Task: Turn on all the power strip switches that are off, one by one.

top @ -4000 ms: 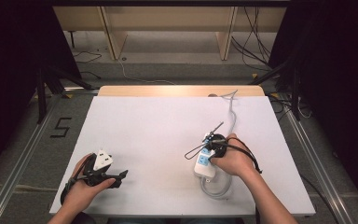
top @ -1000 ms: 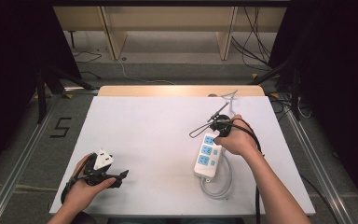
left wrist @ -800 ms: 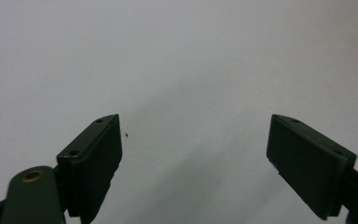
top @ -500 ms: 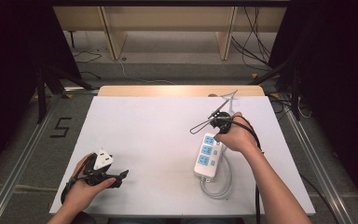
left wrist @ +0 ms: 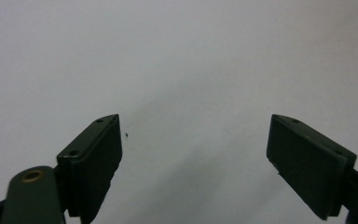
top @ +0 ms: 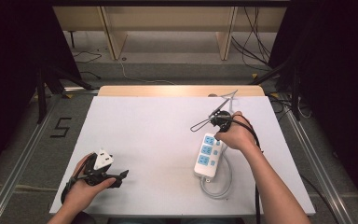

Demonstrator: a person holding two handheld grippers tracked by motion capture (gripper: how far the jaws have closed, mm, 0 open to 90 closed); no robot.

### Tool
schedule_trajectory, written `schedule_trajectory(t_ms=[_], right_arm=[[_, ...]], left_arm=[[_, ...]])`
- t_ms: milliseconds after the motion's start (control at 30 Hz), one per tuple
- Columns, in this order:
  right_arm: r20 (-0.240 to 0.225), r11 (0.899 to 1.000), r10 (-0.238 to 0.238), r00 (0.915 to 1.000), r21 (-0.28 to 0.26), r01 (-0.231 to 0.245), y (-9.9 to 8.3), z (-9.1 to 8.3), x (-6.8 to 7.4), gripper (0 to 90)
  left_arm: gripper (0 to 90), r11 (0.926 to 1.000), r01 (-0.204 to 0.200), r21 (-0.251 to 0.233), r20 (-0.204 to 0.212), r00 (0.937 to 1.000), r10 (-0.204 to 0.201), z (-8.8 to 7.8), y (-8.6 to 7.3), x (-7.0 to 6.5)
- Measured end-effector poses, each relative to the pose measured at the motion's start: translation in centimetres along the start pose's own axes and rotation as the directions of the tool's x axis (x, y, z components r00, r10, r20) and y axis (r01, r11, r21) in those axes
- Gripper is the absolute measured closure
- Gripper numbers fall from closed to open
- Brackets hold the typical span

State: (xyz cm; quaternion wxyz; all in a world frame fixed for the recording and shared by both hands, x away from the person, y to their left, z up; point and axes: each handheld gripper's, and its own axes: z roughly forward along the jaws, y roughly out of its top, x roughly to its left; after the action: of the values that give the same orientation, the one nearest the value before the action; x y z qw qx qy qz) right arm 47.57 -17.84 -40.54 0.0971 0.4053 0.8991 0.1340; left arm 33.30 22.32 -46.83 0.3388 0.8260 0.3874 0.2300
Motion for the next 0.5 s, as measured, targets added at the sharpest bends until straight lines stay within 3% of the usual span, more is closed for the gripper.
schedule_trajectory(t_ms=[500], right_arm=[[-0.001, 1.000, 0.013, 0.9999, 0.017, -0.013, 0.49, 0.58, -0.49, 90.0]], left_arm=[[17.9, 1.0000, -0.002, 0.002, 0.001, 1.0000, 0.002, 0.02, 0.01, 0.02]])
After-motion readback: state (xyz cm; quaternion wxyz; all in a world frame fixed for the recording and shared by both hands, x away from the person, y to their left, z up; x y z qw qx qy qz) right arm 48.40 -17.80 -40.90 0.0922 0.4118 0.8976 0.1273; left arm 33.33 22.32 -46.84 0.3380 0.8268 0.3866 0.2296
